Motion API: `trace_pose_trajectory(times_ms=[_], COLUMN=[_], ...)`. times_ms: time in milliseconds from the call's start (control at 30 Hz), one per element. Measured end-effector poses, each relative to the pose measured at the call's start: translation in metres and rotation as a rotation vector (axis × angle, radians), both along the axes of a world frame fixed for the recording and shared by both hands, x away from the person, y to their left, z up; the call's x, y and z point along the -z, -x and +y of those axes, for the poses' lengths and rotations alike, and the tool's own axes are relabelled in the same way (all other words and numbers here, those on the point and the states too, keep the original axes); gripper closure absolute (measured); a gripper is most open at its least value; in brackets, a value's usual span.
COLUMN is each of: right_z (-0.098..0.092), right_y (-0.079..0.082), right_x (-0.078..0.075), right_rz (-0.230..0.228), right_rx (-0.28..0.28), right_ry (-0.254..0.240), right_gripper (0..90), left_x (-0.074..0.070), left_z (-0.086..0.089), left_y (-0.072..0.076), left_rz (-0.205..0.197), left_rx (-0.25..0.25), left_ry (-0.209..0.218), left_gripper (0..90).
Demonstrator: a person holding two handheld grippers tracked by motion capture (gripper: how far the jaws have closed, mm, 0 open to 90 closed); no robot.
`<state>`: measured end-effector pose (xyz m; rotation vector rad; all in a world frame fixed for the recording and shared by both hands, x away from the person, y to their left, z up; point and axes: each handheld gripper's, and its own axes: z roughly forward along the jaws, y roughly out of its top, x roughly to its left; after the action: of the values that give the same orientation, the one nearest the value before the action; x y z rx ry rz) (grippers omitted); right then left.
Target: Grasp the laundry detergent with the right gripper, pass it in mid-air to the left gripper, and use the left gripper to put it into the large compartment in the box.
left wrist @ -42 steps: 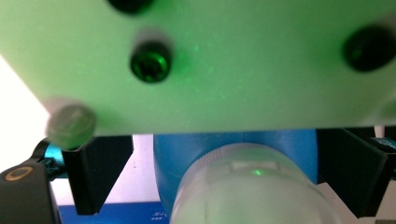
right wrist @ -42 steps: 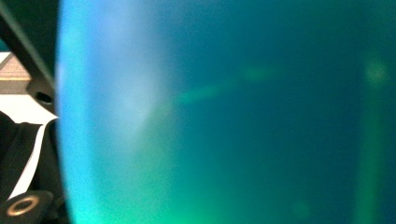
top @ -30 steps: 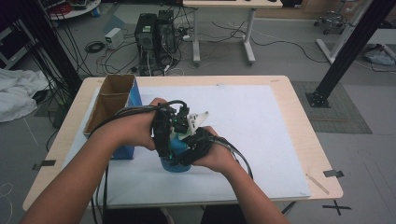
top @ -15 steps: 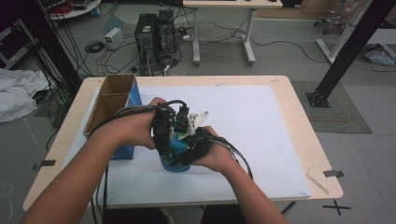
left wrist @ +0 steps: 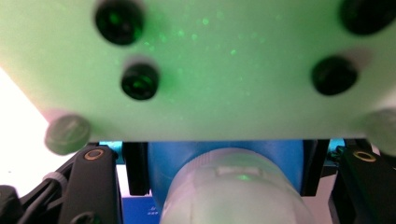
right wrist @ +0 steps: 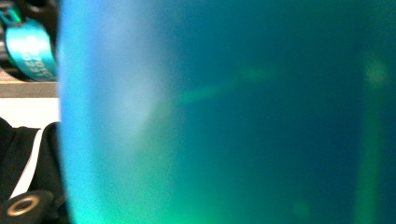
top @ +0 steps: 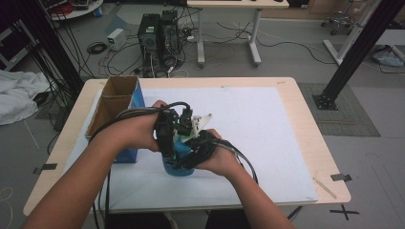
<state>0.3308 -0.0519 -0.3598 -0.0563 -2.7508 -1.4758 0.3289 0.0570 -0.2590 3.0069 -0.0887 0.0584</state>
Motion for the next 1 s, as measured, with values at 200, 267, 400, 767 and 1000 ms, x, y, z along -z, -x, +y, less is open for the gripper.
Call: trace_pose_trajectory(times_ms=[200, 267, 400, 767, 1000], right_z=[0.001, 0.001, 0.001, -0.007, -0.027], right_y=[0.001, 0.0, 0.001, 0.004, 0.003], right_x=[0.0, 0.001, 0.0, -0.001, -0.006], right_rz=[0.017, 0.003, 0.018, 0.03, 0.006], right_rx=[-0.008, -0.014, -0.028, -0.017, 0.018], right_ry=[-0.002, 0.0, -0.013, -0.003, -0.022], right_gripper=[46.7, 46.7, 46.3, 33.7, 29.1], left_x=[0.0, 0.0, -0.002, -0.013, -0.016], left_z=[0.001, 0.001, -0.001, -0.003, 0.001], left_y=[0.002, 0.002, 0.003, 0.004, 0.001], left_rz=[-0.001, 0.003, 0.004, 0.005, 0.01], left_rx=[-0.013, -0.019, -0.026, -0.054, -0.083], left_ry=[-0.007, -0.013, -0.021, -0.006, -0.035], left_gripper=[38.4, 38.5, 38.6, 38.4, 38.4])
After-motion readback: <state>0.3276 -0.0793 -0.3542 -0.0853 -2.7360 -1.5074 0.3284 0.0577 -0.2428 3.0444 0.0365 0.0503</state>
